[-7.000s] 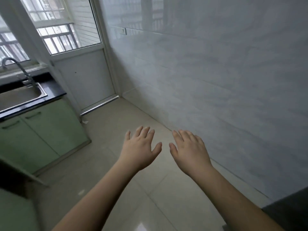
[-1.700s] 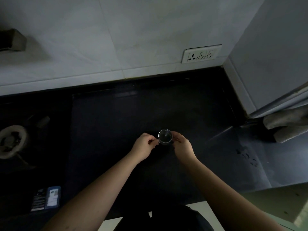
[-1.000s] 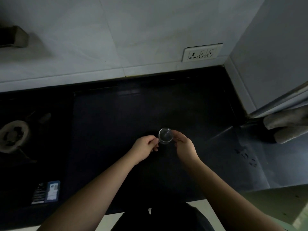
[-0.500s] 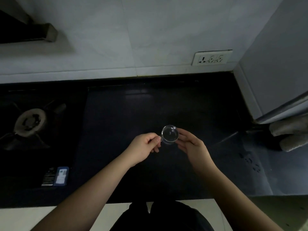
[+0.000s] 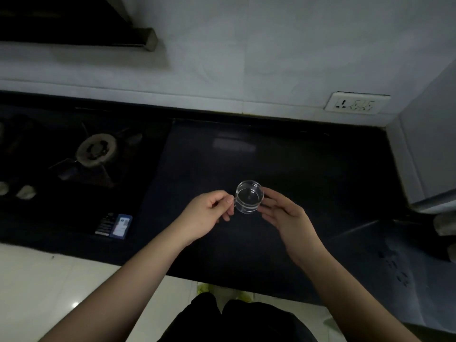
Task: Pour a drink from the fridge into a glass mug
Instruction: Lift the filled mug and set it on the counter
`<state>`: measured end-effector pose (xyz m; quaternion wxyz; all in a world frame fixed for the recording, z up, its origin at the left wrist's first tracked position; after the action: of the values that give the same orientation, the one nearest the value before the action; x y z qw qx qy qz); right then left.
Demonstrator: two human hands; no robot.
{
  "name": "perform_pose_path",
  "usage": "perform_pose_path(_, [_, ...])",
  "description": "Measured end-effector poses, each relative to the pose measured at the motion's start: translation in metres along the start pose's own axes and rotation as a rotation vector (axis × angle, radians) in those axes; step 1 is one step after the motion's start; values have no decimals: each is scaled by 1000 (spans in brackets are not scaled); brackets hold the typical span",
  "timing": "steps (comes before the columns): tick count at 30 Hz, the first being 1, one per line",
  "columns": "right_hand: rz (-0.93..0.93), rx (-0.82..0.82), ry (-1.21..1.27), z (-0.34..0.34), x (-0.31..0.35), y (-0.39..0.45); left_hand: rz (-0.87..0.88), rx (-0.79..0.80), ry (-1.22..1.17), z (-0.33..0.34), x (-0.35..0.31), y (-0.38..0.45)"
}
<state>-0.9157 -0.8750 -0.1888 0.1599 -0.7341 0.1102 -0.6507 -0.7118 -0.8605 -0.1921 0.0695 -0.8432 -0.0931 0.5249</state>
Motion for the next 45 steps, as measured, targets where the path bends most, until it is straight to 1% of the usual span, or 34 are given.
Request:
perform_pose_path(8, [-32, 170, -27, 49, 25, -7, -59, -185, -37, -47, 13, -32])
perform_pose_path(11, [-38, 247, -48, 74, 31, -12, -87, -247, -30, -70, 24, -48])
perform_pose_path(18, [-16, 389, -65, 141, 39, -34, -163, -359, -117, -119, 58, -91])
perform_pose_path(25, [-16, 514, -135, 220, 33, -79, -236, -506, -155, -171, 96, -164])
perform_pose_path(32, [28, 601, -97, 298, 6, -141, -291, -632, -158, -216, 137, -248])
perform_pose_path(36, [-36, 679, -120, 334, -5, -179, -321, -703, -159, -236, 159, -296])
perform_pose_path(40, [-27, 742, -151, 369, -15, -213, -341, -779, -171, -255, 177, -344])
perform_pose_path(45, [-48, 846, -192, 407, -23, -247, -394, -890, -260, -273, 199, -392])
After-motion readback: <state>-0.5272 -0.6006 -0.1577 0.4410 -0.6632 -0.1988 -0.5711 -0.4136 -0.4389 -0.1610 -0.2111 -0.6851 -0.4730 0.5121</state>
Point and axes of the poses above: each hand's wrist, its own y-axis towards the middle knuckle, its own z-axis out of the palm, x = y × z, the point moved 1 cm from there along y, towards the middle knuckle, and after that the axes turned 10 degrees about -x, right-handed, at the moved point
